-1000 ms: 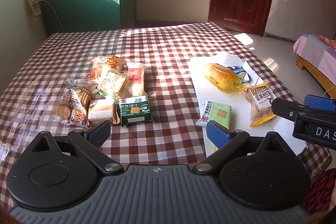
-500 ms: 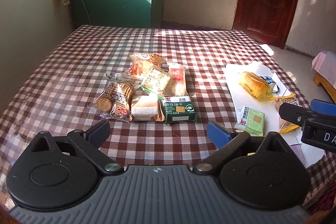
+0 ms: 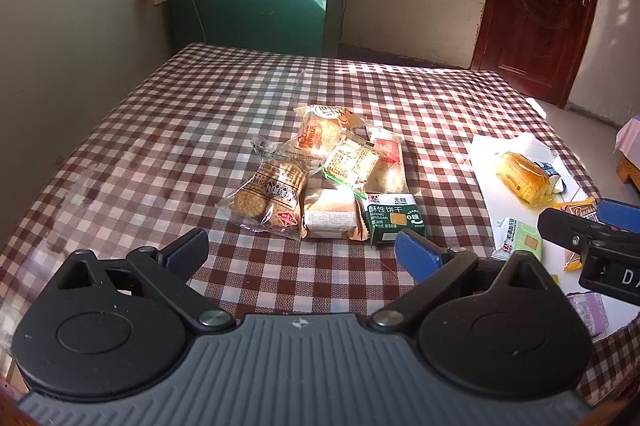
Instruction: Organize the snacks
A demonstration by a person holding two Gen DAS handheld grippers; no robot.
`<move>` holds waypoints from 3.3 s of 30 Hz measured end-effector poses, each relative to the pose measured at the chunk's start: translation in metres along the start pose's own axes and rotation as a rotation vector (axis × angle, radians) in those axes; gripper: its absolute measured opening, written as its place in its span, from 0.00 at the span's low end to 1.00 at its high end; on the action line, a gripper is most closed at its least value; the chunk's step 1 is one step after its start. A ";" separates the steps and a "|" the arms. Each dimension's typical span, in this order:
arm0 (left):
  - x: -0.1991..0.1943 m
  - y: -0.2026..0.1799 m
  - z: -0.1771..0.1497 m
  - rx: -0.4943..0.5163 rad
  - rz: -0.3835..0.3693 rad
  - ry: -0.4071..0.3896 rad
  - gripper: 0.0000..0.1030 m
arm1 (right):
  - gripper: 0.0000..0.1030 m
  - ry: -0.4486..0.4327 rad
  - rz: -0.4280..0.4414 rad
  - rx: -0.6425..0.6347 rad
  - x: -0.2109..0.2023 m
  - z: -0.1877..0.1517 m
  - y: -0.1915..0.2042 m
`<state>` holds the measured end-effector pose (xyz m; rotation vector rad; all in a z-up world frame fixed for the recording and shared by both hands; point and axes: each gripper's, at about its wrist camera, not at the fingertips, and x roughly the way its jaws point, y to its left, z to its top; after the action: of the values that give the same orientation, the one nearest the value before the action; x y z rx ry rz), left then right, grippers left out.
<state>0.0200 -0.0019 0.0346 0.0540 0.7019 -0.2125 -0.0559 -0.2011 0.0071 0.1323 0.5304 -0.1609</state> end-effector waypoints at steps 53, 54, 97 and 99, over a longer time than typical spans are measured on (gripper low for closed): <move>0.165 0.033 0.029 0.042 0.026 0.061 0.91 | 0.81 0.185 0.083 -0.012 0.157 -0.003 0.058; 0.164 0.031 0.028 0.052 0.027 0.052 0.87 | 0.80 0.193 0.071 -0.012 0.161 -0.004 0.058; 0.028 -0.008 0.023 0.012 -0.030 -0.100 0.48 | 0.49 -0.037 0.049 -0.064 0.051 0.019 0.039; 0.020 -0.012 0.023 0.016 -0.036 -0.108 0.48 | 0.49 -0.047 0.049 -0.062 0.044 0.020 0.036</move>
<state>0.0474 -0.0197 0.0393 0.0452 0.5944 -0.2535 -0.0017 -0.1742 0.0050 0.0810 0.4842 -0.0995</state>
